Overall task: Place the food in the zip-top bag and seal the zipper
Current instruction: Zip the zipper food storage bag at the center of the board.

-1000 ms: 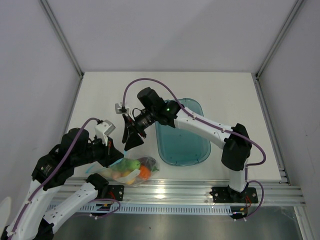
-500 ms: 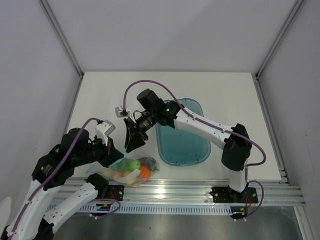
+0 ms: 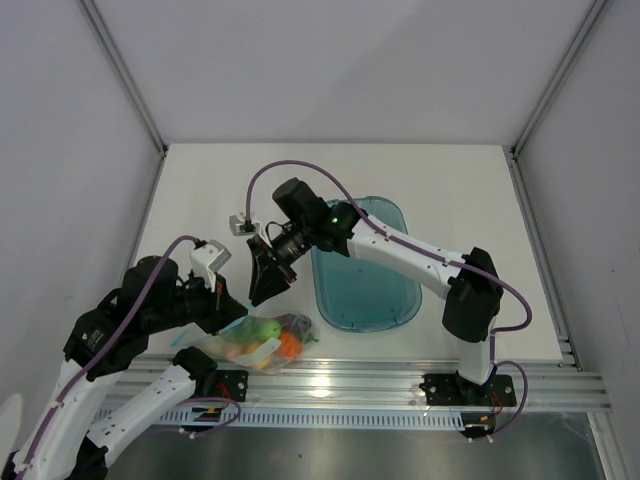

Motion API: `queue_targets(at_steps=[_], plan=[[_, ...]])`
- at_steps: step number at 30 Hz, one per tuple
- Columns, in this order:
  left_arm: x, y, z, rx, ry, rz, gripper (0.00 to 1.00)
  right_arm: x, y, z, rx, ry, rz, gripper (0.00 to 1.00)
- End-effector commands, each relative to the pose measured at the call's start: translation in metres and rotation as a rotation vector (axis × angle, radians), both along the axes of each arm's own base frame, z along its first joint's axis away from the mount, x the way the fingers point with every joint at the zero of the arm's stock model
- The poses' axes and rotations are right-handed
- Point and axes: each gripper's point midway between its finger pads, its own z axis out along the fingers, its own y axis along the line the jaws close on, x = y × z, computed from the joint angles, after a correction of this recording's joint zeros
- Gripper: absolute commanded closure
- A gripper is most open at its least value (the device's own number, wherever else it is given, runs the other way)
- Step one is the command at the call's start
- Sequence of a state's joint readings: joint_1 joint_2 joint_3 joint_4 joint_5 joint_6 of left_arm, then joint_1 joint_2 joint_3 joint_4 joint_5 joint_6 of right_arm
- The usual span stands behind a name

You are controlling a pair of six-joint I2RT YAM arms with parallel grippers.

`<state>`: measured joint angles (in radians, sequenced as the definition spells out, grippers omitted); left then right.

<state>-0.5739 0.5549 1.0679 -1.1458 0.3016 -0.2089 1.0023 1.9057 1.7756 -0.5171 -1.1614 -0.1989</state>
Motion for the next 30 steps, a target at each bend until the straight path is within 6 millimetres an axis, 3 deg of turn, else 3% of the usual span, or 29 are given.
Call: queue_targets(at_steps=[1, 19, 30], plan=[[0.004, -0.007, 0.016, -0.045, -0.057, -0.028, 0.99, -0.004, 0.004, 0.016, 0.051, -0.011, 0.035, 0.74], [0.003, -0.008, 0.021, -0.061, -0.073, -0.029, 0.99, -0.006, 0.005, 0.007, 0.036, 0.000, 0.045, 0.75], [0.004, -0.007, 0.023, -0.058, -0.078, -0.028, 0.99, -0.005, 0.007, 0.005, 0.032, 0.005, 0.043, 0.86]])
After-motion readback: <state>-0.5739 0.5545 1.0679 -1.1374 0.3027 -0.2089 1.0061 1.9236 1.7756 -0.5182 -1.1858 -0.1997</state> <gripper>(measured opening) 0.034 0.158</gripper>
